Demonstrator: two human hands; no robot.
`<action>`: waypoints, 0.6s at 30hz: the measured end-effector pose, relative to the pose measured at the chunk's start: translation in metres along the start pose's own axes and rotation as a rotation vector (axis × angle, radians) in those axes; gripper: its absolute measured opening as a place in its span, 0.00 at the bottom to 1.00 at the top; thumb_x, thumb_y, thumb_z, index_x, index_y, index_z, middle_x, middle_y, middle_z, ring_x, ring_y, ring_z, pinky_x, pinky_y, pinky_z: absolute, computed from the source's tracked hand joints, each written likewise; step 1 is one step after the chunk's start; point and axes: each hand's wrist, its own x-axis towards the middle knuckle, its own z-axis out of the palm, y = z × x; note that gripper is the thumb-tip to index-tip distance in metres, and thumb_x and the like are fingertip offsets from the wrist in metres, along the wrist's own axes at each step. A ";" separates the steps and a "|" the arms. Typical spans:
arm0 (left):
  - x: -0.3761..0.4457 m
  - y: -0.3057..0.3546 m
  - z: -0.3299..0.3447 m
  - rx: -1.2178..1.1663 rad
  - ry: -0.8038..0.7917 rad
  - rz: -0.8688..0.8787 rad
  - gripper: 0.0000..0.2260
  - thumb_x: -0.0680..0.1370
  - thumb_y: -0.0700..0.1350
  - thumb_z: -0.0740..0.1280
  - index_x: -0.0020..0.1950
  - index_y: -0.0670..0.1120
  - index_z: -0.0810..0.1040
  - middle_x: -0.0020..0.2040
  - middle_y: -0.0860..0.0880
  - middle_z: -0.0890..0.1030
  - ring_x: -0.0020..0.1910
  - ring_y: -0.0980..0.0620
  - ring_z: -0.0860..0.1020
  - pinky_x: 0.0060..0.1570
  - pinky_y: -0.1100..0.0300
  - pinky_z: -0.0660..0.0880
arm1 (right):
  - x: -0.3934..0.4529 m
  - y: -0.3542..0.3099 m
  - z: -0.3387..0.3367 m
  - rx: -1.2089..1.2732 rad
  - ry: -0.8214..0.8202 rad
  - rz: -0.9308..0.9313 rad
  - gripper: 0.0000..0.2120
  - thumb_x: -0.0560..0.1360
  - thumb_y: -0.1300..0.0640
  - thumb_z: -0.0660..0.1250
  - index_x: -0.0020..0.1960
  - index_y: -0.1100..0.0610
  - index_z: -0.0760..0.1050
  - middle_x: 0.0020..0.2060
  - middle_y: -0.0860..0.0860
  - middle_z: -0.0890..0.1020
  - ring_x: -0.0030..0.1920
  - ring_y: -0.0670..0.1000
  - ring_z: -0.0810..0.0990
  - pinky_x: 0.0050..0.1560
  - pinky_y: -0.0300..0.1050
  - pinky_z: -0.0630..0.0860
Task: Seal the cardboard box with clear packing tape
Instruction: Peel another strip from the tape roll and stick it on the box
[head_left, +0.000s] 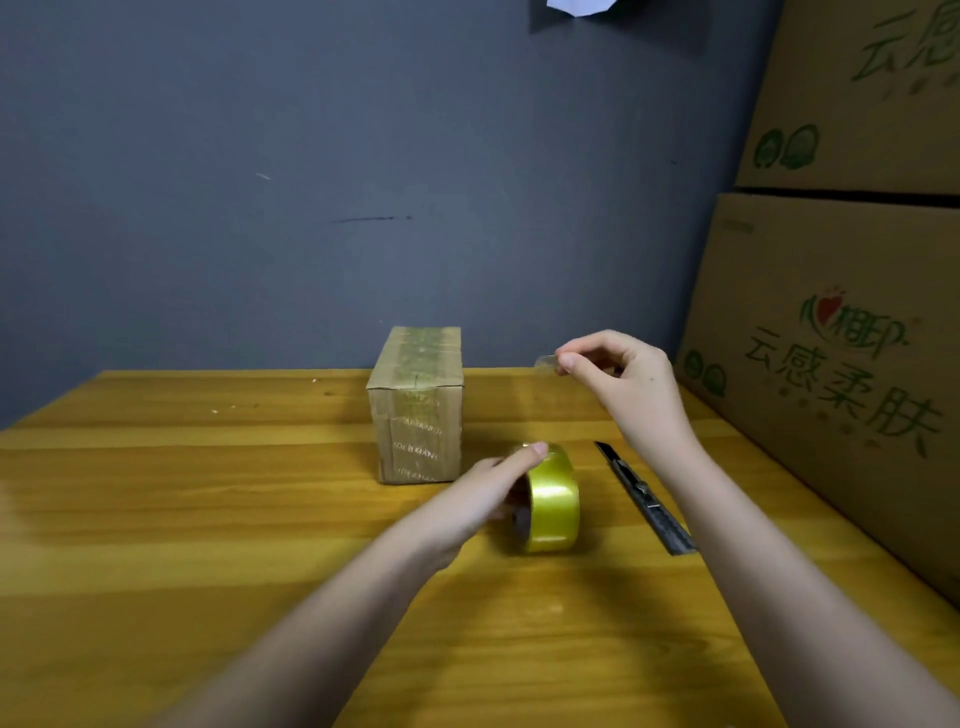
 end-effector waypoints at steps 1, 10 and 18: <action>0.002 -0.001 0.003 -0.083 -0.007 -0.011 0.19 0.75 0.59 0.63 0.60 0.50 0.78 0.54 0.50 0.81 0.55 0.51 0.78 0.59 0.56 0.71 | 0.000 -0.001 0.002 0.003 -0.002 -0.003 0.03 0.73 0.60 0.70 0.45 0.57 0.82 0.38 0.45 0.84 0.42 0.41 0.80 0.45 0.28 0.74; 0.010 -0.006 0.015 -0.288 0.032 0.076 0.08 0.79 0.45 0.63 0.53 0.42 0.73 0.35 0.44 0.84 0.33 0.48 0.82 0.39 0.57 0.79 | 0.002 -0.005 -0.005 -0.028 -0.017 -0.008 0.05 0.73 0.58 0.70 0.49 0.54 0.82 0.40 0.42 0.82 0.43 0.35 0.78 0.45 0.26 0.73; -0.003 0.001 0.006 -0.155 0.146 0.281 0.13 0.79 0.50 0.62 0.42 0.41 0.73 0.25 0.43 0.76 0.22 0.50 0.75 0.25 0.64 0.73 | 0.000 -0.001 -0.002 -0.071 0.067 0.008 0.03 0.75 0.56 0.67 0.45 0.51 0.80 0.41 0.43 0.78 0.43 0.35 0.75 0.43 0.26 0.71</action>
